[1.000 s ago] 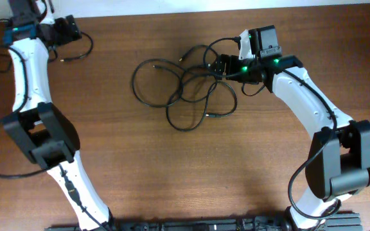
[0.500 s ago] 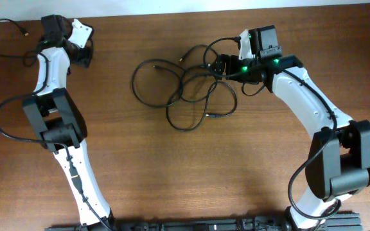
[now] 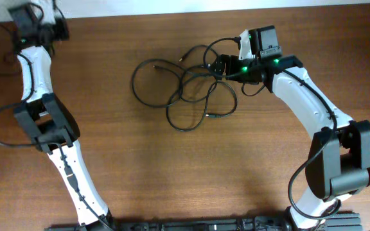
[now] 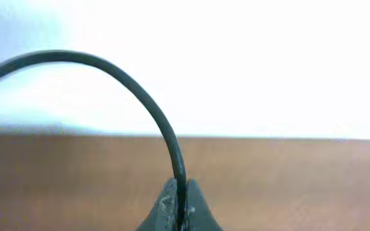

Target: Untangle cables

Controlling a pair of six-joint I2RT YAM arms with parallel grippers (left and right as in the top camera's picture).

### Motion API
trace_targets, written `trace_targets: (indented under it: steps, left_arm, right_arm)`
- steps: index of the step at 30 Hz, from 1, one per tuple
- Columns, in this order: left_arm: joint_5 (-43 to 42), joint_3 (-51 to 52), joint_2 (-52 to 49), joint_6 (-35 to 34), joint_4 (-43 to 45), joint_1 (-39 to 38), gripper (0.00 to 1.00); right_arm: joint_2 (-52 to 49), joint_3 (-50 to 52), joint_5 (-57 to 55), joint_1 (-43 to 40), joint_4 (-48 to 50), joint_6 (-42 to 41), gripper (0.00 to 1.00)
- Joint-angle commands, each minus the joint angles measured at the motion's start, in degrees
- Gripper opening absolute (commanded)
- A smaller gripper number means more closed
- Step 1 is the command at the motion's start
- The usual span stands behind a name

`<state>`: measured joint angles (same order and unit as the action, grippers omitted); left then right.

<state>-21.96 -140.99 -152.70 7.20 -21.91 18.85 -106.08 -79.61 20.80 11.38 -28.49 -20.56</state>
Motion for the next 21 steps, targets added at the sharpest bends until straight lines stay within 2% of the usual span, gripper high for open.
trace_targets:
  steps: [1,2,3,4,6,8,9,10,11,12,13,14,16,21]
  left_arm:
    - [-2.8,-4.6,0.3,-9.4,7.3,0.4,0.0]
    - [2.2,-4.4,0.2,-9.4,5.0,0.4,0.15]
    - [8.5,-4.4,0.2,-9.3,1.0,0.4,0.74]
    - [12.4,-4.4,0.2,-9.3,-2.3,0.4,0.99]
    - [11.0,-4.5,0.3,-8.7,-6.9,0.4,0.99]
    - [-7.8,-4.6,0.9,-10.9,-7.8,0.3,0.99]
    - [-16.7,-4.6,1.3,-18.0,-7.9,0.3,0.99]
    - [-22.0,-4.6,1.5,-24.4,-8.6,0.2,0.99]
    - [-22.8,-4.6,1.7,-26.6,-10.7,0.0,0.99]
    - [-20.7,-4.6,2.8,-26.5,-17.7,-0.9,0.99]
    - [-10.7,-4.6,4.3,-26.5,-26.6,-2.3,0.99]
    - [-2.2,-4.6,5.2,-26.5,-31.9,-3.8,0.99]
    - [6.4,-4.5,5.4,-26.5,-37.8,-6.0,0.99]
    - [7.4,-4.5,5.4,-26.5,-38.6,-6.7,0.99]
  right_arm:
    - [0.0,-0.2,-0.3,-0.2,0.0,0.6,0.99]
    - [0.0,-0.2,-0.3,-0.2,0.0,0.6,0.99]
    - [0.0,-0.2,-0.3,-0.2,0.0,0.6,0.99]
    - [0.0,-0.2,-0.3,-0.2,0.0,0.6,0.99]
    - [0.0,-0.2,-0.3,-0.2,0.0,0.6,0.99]
    - [0.0,-0.2,-0.3,-0.2,0.0,0.6,0.99]
    - [0.0,-0.2,-0.3,-0.2,0.0,0.6,0.99]
    - [0.0,-0.2,-0.3,-0.2,0.0,0.6,0.99]
    - [0.0,-0.2,-0.3,-0.2,0.0,0.6,0.99]
    - [0.0,-0.2,-0.3,-0.2,0.0,0.6,0.99]
    - [0.0,-0.2,-0.3,-0.2,0.0,0.6,0.99]
    - [0.0,-0.2,-0.3,-0.2,0.0,0.6,0.99]
    - [0.0,-0.2,-0.3,-0.2,0.0,0.6,0.99]
    - [0.0,-0.2,-0.3,-0.2,0.0,0.6,0.99]
